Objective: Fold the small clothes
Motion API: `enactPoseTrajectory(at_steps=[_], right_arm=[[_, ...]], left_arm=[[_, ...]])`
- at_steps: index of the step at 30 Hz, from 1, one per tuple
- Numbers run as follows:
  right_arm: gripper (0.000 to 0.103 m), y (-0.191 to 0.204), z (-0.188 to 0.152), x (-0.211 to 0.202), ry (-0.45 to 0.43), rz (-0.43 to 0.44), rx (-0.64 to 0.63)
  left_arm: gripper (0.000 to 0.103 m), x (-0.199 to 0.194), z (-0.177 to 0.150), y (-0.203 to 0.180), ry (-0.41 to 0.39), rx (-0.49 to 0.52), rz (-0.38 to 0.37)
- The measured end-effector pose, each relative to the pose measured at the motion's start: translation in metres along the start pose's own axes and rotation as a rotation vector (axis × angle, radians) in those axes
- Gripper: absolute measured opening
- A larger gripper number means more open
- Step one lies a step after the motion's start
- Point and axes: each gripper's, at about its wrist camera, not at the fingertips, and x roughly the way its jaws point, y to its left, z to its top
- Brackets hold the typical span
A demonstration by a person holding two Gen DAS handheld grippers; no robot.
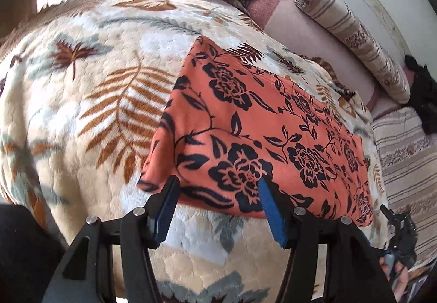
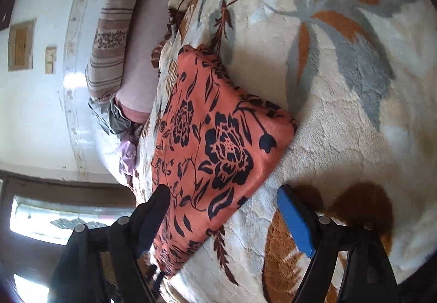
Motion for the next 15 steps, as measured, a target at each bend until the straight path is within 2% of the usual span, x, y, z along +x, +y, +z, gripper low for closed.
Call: enactPoseTrajectory(at_steps=[4,6,8,11,13,14,15], right_arm=[[0.083,0.005,0.012,0.006,-0.076,0.011,0.019],[0.083,0.001,0.018,0.005,-0.126,0.019,0.084],[0.078,0.007,0.024,0.008,-0.154,0.003,0.073],[0.031,0.005,0.030,0.018,-0.137,-0.032,0.076],[0.024,0.001,0.033,0.025,-0.116,-0.059,0.074],[0.019,0.003,0.034,0.026,-0.112,-0.075,0.052],[0.016,0.007,0.034,0.027,-0.105,-0.093,0.025]], left_arm=[[0.063,-0.005,-0.007,0.027,-0.033,-0.193,-0.021],[0.065,0.006,-0.004,0.035,-0.014,-0.233,-0.016],[0.065,0.018,-0.004,0.039,0.017,-0.269,-0.014],[0.065,0.016,-0.005,0.033,-0.006,-0.267,0.001],[0.065,0.020,-0.002,0.030,-0.004,-0.265,0.000],[0.058,0.023,0.002,0.028,0.000,-0.250,0.010],[0.041,0.026,0.005,0.028,-0.003,-0.223,0.039]])
